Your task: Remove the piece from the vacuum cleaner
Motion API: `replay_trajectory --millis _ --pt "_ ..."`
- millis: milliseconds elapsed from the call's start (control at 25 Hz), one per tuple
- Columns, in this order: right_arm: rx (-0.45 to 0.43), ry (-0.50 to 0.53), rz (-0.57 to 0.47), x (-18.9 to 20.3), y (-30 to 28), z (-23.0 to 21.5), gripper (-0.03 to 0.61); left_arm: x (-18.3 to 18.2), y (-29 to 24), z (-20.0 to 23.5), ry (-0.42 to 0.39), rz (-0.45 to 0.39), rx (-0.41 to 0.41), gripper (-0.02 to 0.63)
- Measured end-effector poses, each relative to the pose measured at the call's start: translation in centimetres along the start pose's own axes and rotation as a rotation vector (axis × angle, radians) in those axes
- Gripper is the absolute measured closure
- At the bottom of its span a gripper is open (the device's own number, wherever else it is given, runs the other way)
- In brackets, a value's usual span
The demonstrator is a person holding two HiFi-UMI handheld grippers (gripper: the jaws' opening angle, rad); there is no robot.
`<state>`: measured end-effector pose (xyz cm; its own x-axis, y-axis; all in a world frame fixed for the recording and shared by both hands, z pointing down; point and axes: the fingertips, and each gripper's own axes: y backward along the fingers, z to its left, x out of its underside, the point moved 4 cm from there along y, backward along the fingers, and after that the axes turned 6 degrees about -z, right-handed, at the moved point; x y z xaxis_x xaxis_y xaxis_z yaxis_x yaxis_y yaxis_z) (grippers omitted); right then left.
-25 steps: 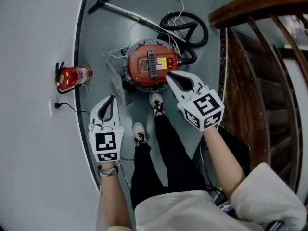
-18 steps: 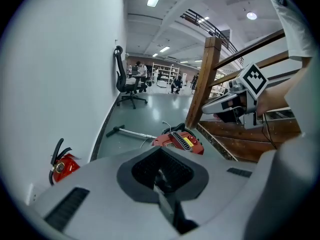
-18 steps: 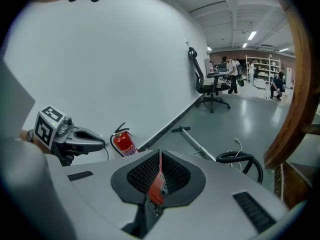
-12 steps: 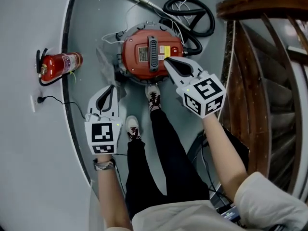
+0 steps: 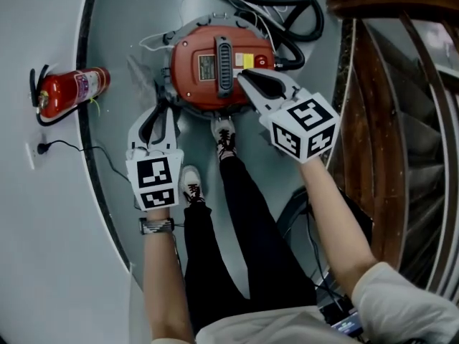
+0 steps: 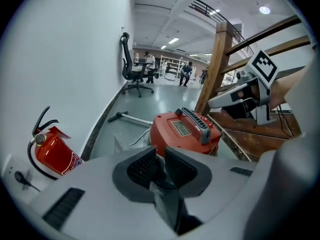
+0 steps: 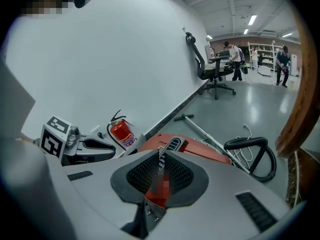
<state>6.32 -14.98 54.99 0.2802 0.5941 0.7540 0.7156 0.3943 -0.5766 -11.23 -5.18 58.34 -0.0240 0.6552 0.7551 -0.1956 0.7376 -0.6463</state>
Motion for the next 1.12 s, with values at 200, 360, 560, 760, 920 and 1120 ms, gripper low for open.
replay_trajectory --millis 200,360,560,760,920,1120 --pt "-0.030 -0.062 -0.034 0.8 -0.3 -0.9 0.520 1.0 -0.5 2.2 -0.006 0.023 -0.040 0.545" --pt "-0.049 -0.107 -0.031 1.7 -1.0 -1.1 0.449 2.2 -0.9 3.5 0.030 0.076 -0.062 0.508" --pt "-0.067 -0.121 -0.017 2.4 -2.3 -0.6 0.437 3.6 -1.9 3.3 0.088 0.138 -0.031 0.460" --pt "-0.089 -0.141 -0.001 3.5 -3.4 -0.5 0.433 4.5 -2.5 3.0 0.109 0.162 -0.033 0.460" --pt "-0.094 -0.171 -0.011 3.8 -3.9 -0.6 0.426 5.0 -3.0 3.1 0.099 0.171 -0.028 0.459" --pt "-0.106 -0.187 -0.027 3.9 -3.8 -1.1 0.383 4.8 -3.6 2.9 0.105 0.157 -0.012 0.449"
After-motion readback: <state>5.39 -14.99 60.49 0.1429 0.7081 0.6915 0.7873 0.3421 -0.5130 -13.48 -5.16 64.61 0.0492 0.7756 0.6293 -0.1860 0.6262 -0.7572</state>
